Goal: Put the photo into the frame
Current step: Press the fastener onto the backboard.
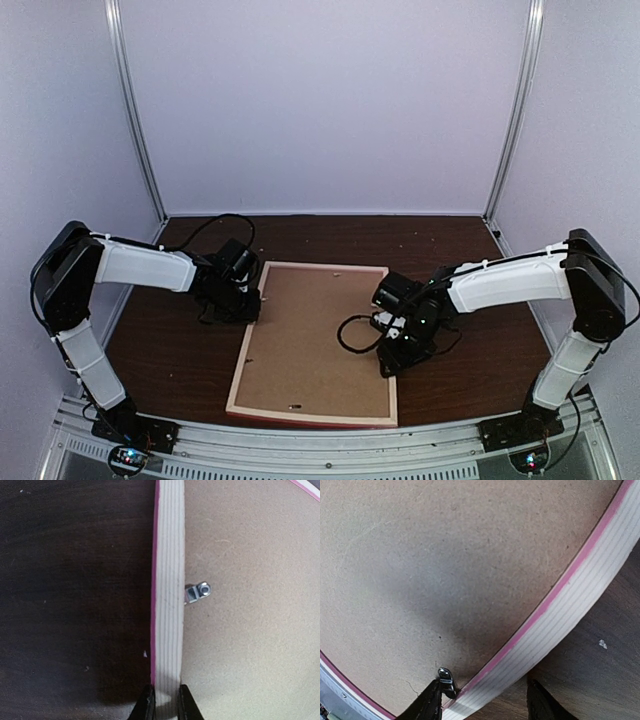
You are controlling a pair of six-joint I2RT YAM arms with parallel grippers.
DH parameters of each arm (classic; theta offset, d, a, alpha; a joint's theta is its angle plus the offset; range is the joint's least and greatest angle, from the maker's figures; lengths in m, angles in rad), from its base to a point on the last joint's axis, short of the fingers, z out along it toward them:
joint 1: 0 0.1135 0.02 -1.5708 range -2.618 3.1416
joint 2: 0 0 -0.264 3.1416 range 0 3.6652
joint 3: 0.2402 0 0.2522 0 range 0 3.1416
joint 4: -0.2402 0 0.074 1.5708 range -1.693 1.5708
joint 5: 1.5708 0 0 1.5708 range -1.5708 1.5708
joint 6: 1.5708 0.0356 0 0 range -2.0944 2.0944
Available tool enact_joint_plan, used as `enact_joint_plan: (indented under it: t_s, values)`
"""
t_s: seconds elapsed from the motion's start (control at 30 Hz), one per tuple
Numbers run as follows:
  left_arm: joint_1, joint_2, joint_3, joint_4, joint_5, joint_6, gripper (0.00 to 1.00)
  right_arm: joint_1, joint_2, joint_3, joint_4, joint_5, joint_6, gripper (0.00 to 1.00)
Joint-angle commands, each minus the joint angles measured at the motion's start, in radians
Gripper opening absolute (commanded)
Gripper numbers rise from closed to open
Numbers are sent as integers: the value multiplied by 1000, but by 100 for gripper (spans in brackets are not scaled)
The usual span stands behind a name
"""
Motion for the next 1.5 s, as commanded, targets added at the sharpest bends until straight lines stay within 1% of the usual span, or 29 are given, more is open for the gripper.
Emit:
enact_joint_plan:
  t_s: [0.0, 0.23, 0.4, 0.57, 0.73, 0.87, 1.1, 1.47]
  values:
    - [3, 31, -30, 28, 10, -33, 0, -9, -24, -4, -17, 52, 5, 56]
    - [3, 30, -28, 26, 13, -32, 0, -9, -10, 6, -13, 60, -3, 56]
    - [2, 30, -30, 27, 12, -32, 0, -13, -11, 11, -15, 78, -8, 54]
    - [3, 29, -33, 27, 14, -30, 0, -23, 12, 5, 33, 3, -20, 53]
    - [3, 29, -32, 25, 14, -28, 0, -31, -2, -23, 111, -90, -16, 57]
    - [2, 30, -33, 26, 17, -27, 0, -44, -19, -30, 107, -96, -15, 58]
    - [3, 34, -32, 30, 19, -27, 0, -71, -46, -56, 105, -142, -27, 55]
    - [3, 35, -31, 29, 23, -28, 0, -91, -38, -73, 105, -165, -45, 50]
